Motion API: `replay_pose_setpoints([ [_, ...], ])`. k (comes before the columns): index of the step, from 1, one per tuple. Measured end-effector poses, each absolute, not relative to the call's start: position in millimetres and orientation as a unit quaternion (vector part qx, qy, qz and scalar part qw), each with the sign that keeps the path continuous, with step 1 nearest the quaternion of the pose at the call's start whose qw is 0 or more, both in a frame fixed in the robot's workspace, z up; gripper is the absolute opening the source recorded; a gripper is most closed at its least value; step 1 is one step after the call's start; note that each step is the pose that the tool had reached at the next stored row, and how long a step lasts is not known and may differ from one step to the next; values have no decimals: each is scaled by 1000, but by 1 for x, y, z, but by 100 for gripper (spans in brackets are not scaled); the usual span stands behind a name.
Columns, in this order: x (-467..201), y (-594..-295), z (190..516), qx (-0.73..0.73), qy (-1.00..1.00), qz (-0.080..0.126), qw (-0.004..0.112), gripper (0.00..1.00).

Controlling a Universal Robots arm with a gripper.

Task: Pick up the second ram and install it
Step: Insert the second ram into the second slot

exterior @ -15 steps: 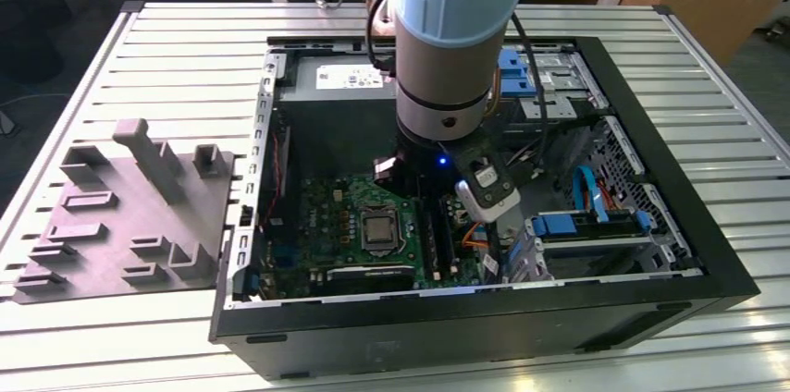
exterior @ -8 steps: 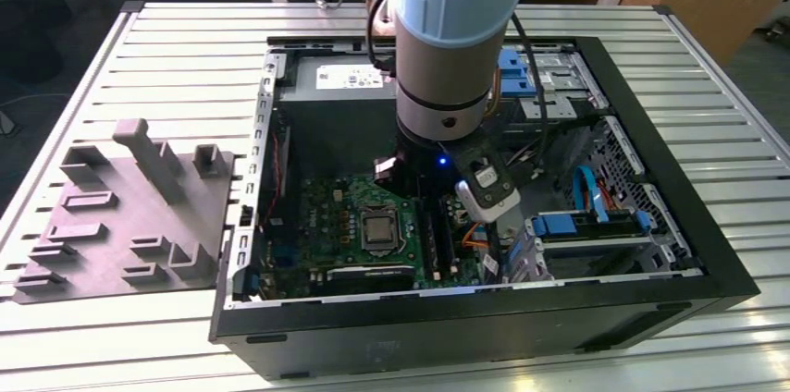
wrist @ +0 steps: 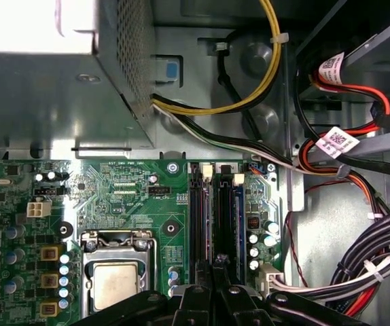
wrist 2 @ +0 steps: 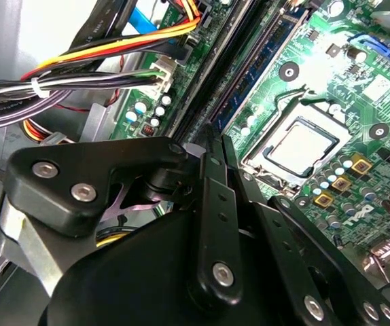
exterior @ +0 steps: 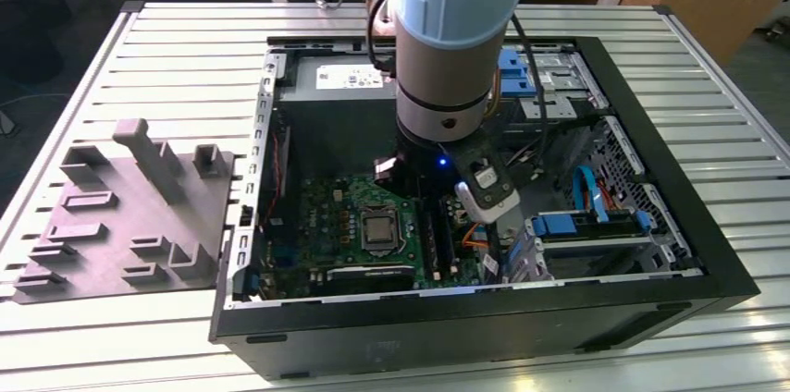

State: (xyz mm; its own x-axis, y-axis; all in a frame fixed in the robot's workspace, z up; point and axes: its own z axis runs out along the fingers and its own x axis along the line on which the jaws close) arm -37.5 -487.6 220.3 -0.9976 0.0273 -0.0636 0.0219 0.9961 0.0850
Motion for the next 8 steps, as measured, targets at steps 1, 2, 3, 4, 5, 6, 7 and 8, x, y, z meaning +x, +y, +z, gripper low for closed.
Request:
replay_pose_setpoints([
  [1, -37, -488, 220, 12, 999, 42, 32, 13],
  [2, -37, -488, 220, 12, 999, 42, 32, 13],
  [3, -37, -488, 219, 12, 998, 42, 32, 13],
  [4, -37, -488, 219, 13, 998, 42, 32, 13],
  [5, -37, -488, 219, 12, 999, 42, 32, 13],
  [6, -37, -488, 219, 12, 999, 42, 32, 13],
  [7, -37, -488, 219, 12, 999, 42, 32, 13],
  [8, -37, -488, 219, 13, 999, 42, 32, 13],
])
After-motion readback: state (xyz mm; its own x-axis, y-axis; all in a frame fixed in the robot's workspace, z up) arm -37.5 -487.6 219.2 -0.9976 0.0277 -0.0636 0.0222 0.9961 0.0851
